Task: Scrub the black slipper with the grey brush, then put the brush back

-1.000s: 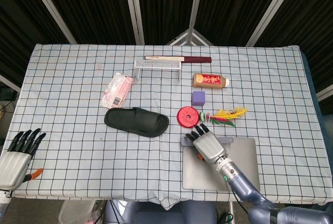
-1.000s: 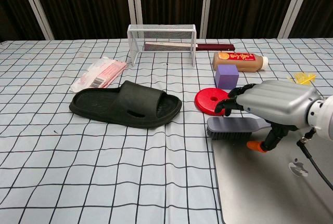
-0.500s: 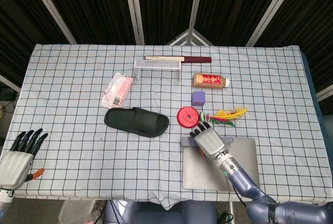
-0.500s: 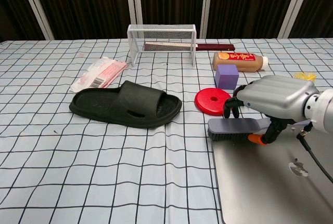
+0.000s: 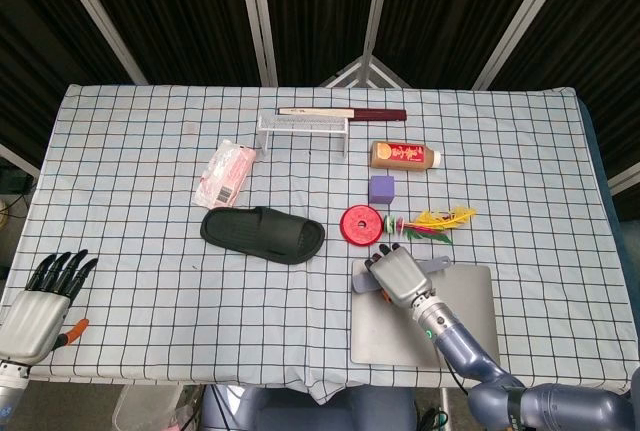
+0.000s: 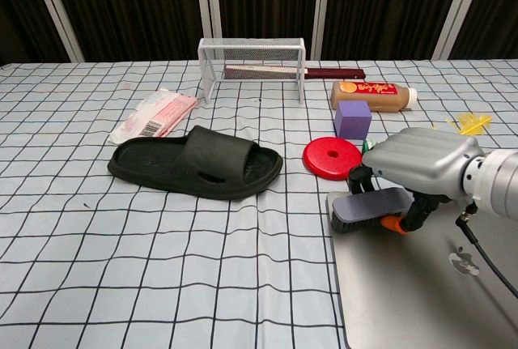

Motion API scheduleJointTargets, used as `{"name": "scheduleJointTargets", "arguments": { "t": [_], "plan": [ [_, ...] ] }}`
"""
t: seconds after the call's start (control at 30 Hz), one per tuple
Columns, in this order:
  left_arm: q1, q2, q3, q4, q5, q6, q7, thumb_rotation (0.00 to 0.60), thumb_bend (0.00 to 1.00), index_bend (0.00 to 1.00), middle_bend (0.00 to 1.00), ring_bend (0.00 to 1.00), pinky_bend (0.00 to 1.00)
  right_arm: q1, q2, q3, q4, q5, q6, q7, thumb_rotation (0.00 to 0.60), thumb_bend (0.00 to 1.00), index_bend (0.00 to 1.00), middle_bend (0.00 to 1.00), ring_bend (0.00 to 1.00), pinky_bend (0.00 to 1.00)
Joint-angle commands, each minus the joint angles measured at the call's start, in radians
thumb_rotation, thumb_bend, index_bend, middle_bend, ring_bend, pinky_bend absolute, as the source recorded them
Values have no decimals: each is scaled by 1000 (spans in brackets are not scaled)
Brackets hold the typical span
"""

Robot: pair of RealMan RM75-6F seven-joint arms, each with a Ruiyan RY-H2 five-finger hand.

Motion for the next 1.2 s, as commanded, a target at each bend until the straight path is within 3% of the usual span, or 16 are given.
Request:
{"name": "scheduleJointTargets", "arguments": {
  "t": [0.03, 0.53, 0.63, 0.7, 0.9, 1.2],
  "plan": [
    [0, 0, 0, -1, -1, -1, 5, 600, 456, 0, 0, 0, 0, -1, -3, -2, -3, -6, 16, 12, 600, 423, 442, 442, 304, 435],
    [-2, -2, 9, -5, 11, -2, 15, 600, 457, 0, 0, 0, 0, 8, 13, -26, -32, -24, 63, 4, 600, 442, 482, 477, 354, 491],
    [-4, -3, 11, -4, 12, -5, 14, 600, 457, 0, 0, 0, 0, 9, 12, -30, -33, -26, 70, 6, 600, 442, 546, 528, 406, 530],
    [-5, -4, 11, -4, 11, -7, 16, 600, 457, 0, 0, 0, 0, 7, 8, -30, -30, -32, 79, 14, 600, 443, 648, 609, 477, 585],
    [-9, -8, 14, -4, 15, -15, 24, 600, 457, 0, 0, 0, 0, 0, -13, -42, -1, -85, 113, 32, 600, 457, 828, 751, 605, 692],
    [-27, -22, 20, -2, 9, -60, 42, 600, 469, 0, 0, 0, 0, -7, -32, -59, 54, -187, 171, 36, 600, 520, 882, 799, 651, 724]
  ]
}}
